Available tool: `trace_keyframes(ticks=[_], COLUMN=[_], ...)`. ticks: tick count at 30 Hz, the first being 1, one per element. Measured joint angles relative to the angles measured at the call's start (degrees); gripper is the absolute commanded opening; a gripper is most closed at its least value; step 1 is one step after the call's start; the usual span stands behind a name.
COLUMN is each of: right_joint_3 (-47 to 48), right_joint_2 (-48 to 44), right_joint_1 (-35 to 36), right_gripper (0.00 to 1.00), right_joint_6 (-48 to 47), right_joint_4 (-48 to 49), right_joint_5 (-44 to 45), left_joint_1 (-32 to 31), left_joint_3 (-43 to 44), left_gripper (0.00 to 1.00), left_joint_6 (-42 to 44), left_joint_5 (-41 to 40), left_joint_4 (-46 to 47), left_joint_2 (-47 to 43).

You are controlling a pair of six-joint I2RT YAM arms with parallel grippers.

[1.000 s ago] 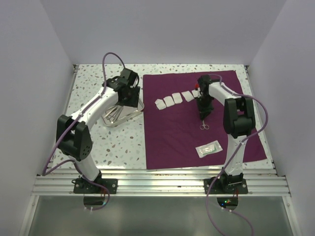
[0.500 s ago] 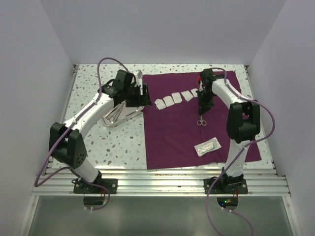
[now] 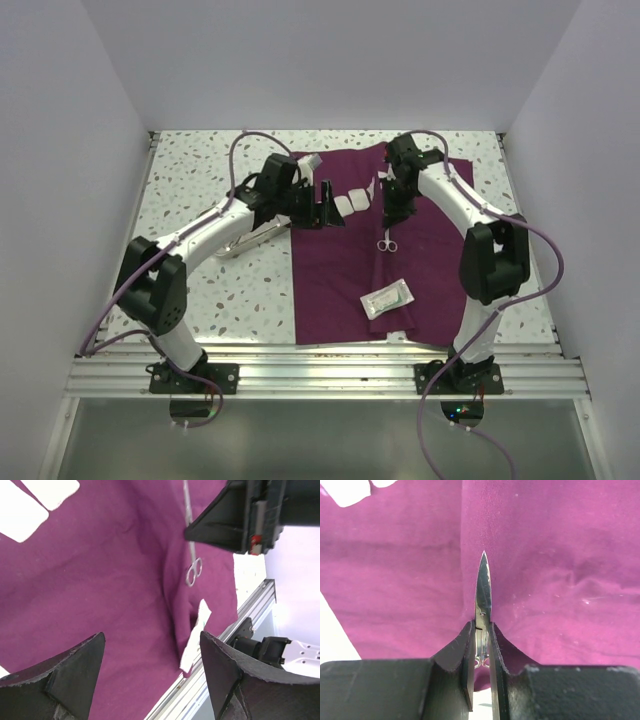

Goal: Prepare the surgical pack

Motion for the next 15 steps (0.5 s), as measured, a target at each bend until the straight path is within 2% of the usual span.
trace_keyframes(ticks=[2, 6, 15], right_joint_3=[-0.3, -0.5, -0.8], right_joint_2=[0.2, 1.6, 2.5], right_joint_1=[-0.4, -0.9, -0.9], right_gripper=[0.08, 0.00, 0.00], right_joint_6=[-0.6, -1.4, -1.5], right_joint_4=[0.0, 0.0, 0.0], right_joint_5=[0.3, 0.6, 0.2], left_joint_1=[-0.3, -0.9, -4.6], left_joint_3=[0.0, 0.0, 0.0], left_gripper=[0.79, 0.77, 0.75], left_joint_6=[-0.1, -0.2, -2.1], left_joint_5=[0.0, 0.1, 4.0], left_joint_4=[0.0, 0.2, 9.3], left_joint_2=[0.8, 1.6, 6.5])
